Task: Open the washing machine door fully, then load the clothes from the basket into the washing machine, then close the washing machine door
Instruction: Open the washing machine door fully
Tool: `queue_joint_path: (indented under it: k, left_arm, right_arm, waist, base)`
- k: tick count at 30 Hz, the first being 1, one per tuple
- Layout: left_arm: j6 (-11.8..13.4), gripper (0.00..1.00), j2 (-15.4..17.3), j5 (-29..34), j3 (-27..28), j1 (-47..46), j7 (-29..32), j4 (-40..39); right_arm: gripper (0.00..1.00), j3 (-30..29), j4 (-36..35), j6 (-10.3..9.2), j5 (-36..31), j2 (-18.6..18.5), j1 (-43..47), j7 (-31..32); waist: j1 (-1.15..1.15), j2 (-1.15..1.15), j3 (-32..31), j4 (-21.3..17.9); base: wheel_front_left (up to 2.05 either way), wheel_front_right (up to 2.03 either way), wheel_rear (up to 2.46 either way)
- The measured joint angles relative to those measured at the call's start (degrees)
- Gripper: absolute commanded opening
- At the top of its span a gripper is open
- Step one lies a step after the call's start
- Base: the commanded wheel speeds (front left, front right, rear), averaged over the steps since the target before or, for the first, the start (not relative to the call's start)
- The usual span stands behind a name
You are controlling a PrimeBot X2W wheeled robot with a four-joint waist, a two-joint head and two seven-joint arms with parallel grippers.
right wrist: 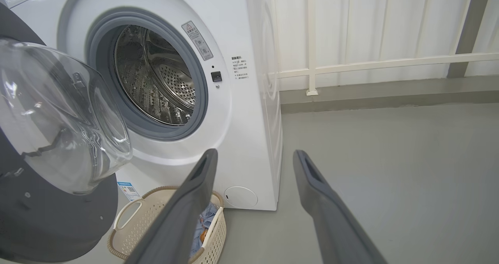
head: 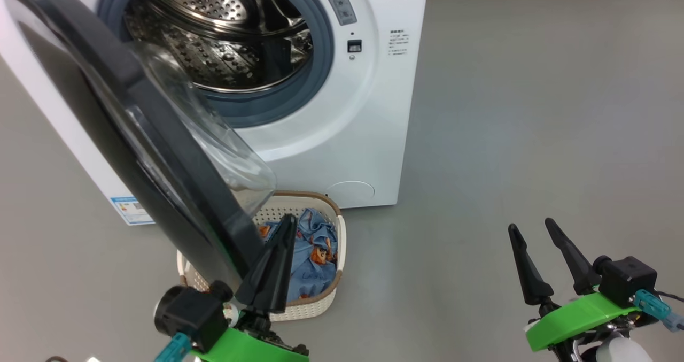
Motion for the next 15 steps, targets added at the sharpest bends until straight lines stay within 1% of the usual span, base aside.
queue_joint_path:
  k: [6, 12, 15]
  left_arm:
    - [0.09, 0.00, 0.10, -2.30, 0.19, -0.01, 0.56, 5.69]
    - [0.09, 0.00, 0.10, -4.01, 0.71, -0.01, 0.56, 9.38]
    - [0.87, 0.00, 0.10, -5.73, 1.68, -0.05, 0.56, 11.65]
  right_arm:
    - [1.00, 0.66, 0.07, 0.00, 0.01, -0.01, -1.08, 0.00]
    - [1.00, 0.65, 0.19, 0.00, 0.07, -0.03, -1.08, 0.00]
    - [1.00, 0.67, 0.30, 0.00, 0.07, 0.00, -1.09, 0.00]
  waist:
    - [0.00, 0.00, 0.74, -1.86]
    - [0.00, 0.00, 1.05, -2.81]
    - [0.00, 0.00, 1.03, -2.74]
  base:
    - [0.00, 0.00, 0.00]
    - [0.00, 0.00, 0.00]
    - [0.00, 0.00, 0.00]
